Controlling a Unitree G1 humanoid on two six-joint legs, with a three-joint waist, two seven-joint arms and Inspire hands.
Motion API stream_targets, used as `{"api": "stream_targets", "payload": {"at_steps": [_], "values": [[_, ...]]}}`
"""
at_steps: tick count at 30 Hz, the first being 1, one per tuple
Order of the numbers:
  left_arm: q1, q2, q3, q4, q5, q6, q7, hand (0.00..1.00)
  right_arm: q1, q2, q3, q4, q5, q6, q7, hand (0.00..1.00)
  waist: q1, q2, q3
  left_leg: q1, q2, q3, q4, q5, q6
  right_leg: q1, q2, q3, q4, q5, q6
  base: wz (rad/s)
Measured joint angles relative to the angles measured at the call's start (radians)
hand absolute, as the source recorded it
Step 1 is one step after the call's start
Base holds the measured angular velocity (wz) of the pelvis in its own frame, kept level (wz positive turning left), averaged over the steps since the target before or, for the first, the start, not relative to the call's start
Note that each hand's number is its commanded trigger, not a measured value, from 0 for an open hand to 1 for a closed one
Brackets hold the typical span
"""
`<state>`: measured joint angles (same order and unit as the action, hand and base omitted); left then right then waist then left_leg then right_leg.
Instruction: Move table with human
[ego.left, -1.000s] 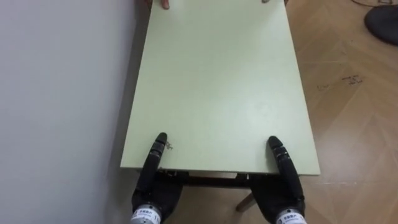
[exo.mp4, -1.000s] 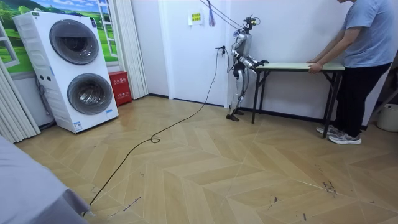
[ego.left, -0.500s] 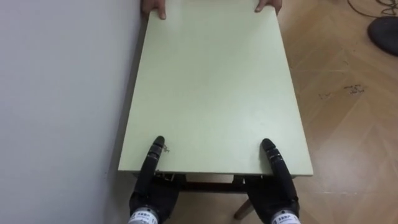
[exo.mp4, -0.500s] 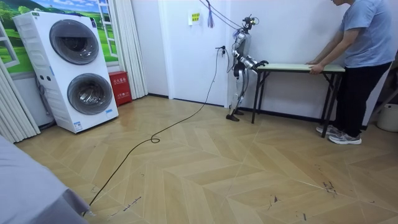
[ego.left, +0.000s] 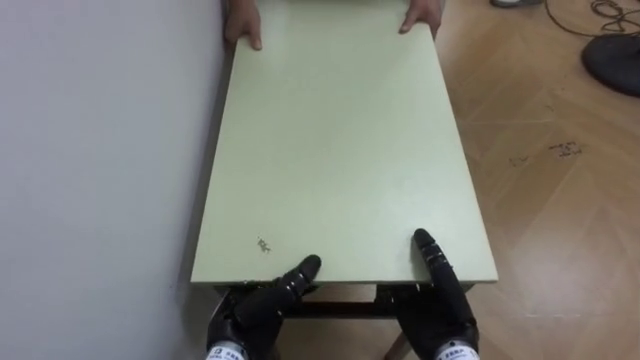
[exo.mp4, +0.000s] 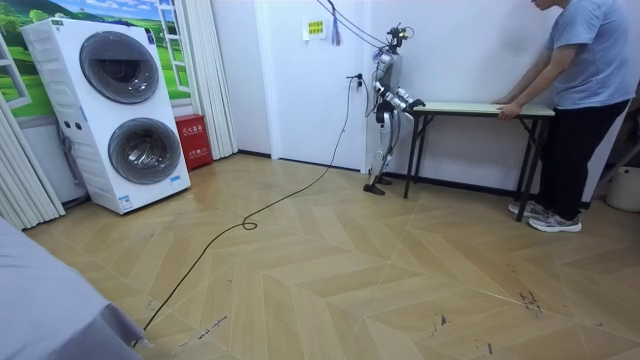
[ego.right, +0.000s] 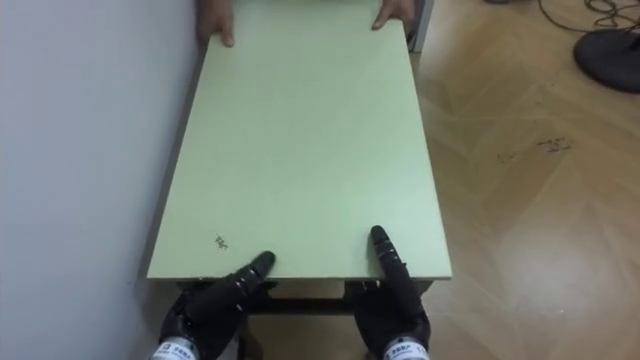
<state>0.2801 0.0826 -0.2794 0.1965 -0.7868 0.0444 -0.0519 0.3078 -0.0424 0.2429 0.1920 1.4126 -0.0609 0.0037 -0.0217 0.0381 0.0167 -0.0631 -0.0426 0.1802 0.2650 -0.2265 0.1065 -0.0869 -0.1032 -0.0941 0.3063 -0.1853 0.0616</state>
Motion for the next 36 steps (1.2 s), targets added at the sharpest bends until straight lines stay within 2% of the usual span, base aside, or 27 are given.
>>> {"api": "stream_targets", "payload": {"at_steps": [3, 5, 8, 14, 16, 22, 30, 36], "values": [[-0.006, 0.000, 0.001, 0.001, 0.019, 0.013, -0.011, 0.00, -0.008, -0.004, -0.002, 0.028, -0.001, 0.012, 0.039, 0.00, -0.001, 0.005, -0.0031, 0.004, 0.001, 0.007, -0.003, 0.000, 0.000, 0.000, 0.000, 0.000, 0.000, 0.000, 0.000, -0.08], [-0.006, 0.004, 0.002, 0.001, 0.032, 0.022, -0.017, 0.00, 0.001, -0.025, 0.002, 0.042, -0.027, 0.021, 0.117, 0.00, -0.005, 0.010, -0.0054, 0.008, 0.001, 0.012, -0.007, 0.000, 0.000, 0.000, 0.000, 0.001, 0.000, 0.000, 0.000, -0.09], [-0.006, 0.009, 0.001, 0.001, 0.036, 0.029, -0.023, 0.00, 0.003, -0.061, 0.010, 0.042, -0.052, 0.037, 0.162, 0.00, -0.008, 0.009, -0.0054, 0.009, 0.001, 0.015, -0.007, 0.000, 0.000, 0.000, 0.000, 0.001, 0.001, 0.000, 0.000, -0.04], [-0.006, 0.010, 0.003, 0.001, 0.035, 0.035, -0.035, 0.00, -0.001, -0.065, 0.009, 0.042, -0.068, 0.044, 0.246, 0.00, -0.010, 0.001, -0.0032, 0.017, 0.005, 0.026, -0.014, -0.002, -0.003, 0.003, 0.001, -0.004, 0.003, 0.000, 0.000, -0.07], [-0.006, 0.010, 0.003, 0.001, 0.036, 0.036, -0.044, 0.00, -0.002, -0.065, 0.009, 0.039, -0.068, 0.060, 0.274, 0.00, -0.009, -0.006, -0.0036, 0.016, 0.009, 0.029, -0.012, -0.003, -0.005, 0.003, 0.002, -0.012, 0.003, 0.001, 0.000, -0.02], [-0.006, 0.012, 0.002, 0.000, 0.036, 0.038, -0.061, 0.00, -0.002, -0.067, 0.009, 0.040, -0.066, 0.083, 0.289, 0.00, -0.008, -0.011, -0.0028, 0.016, 0.012, 0.031, -0.009, -0.004, -0.007, 0.003, 0.004, -0.020, 0.002, 0.003, 0.000, -0.01], [-0.006, 0.014, 0.000, 0.000, 0.082, 0.038, -0.068, 0.00, 0.002, -0.068, 0.009, 0.040, -0.105, 0.085, 0.297, 0.00, -0.011, -0.013, -0.0016, 0.017, 0.012, 0.031, -0.008, -0.004, -0.007, 0.005, 0.004, -0.022, 0.000, 0.003, 0.000, 0.00], [-0.006, 0.033, -0.020, 0.001, 0.128, 0.039, -0.072, 0.00, 0.003, -0.083, 0.009, 0.048, -0.205, 0.089, 0.302, 0.00, -0.027, -0.014, -0.0012, 0.025, 0.013, 0.025, -0.013, -0.004, -0.007, 0.024, 0.003, -0.041, -0.017, 0.006, 0.000, 0.03]]}}
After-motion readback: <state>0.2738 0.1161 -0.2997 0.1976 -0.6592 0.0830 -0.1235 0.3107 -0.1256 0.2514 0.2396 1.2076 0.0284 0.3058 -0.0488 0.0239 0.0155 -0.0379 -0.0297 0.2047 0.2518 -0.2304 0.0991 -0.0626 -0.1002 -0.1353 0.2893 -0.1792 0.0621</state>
